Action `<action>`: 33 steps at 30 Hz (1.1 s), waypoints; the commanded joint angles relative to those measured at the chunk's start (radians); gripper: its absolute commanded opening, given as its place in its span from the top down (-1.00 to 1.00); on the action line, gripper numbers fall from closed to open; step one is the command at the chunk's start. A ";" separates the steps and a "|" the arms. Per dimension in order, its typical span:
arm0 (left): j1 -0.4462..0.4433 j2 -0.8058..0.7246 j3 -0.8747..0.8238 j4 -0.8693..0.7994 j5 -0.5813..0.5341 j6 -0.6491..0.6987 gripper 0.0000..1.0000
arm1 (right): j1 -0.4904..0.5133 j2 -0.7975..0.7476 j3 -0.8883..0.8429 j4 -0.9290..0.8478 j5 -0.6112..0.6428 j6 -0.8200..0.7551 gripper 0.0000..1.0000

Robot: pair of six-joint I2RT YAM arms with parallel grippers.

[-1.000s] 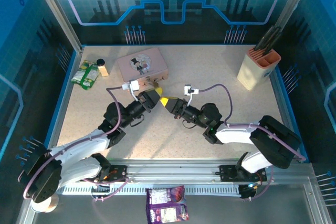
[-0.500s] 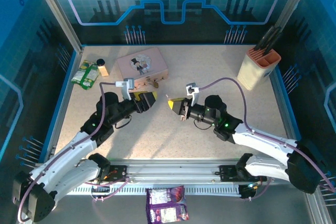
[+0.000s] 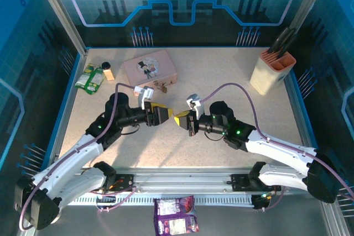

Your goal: Unlock the padlock with the key

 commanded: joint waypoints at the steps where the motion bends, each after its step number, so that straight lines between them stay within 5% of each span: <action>1: -0.011 0.014 0.044 -0.020 0.073 0.040 -0.36 | 0.011 0.004 0.037 0.012 -0.031 -0.023 1.00; 7: -0.029 0.028 0.048 -0.026 0.095 0.051 -0.15 | 0.013 0.014 0.043 0.018 -0.042 -0.015 1.00; 22: -0.040 0.043 0.051 -0.016 0.089 0.033 0.98 | 0.008 0.012 0.032 0.075 -0.043 0.025 1.00; 33: -0.061 0.017 -0.094 0.306 -0.023 -0.196 1.00 | -0.068 0.046 -0.063 0.455 -0.174 0.304 0.79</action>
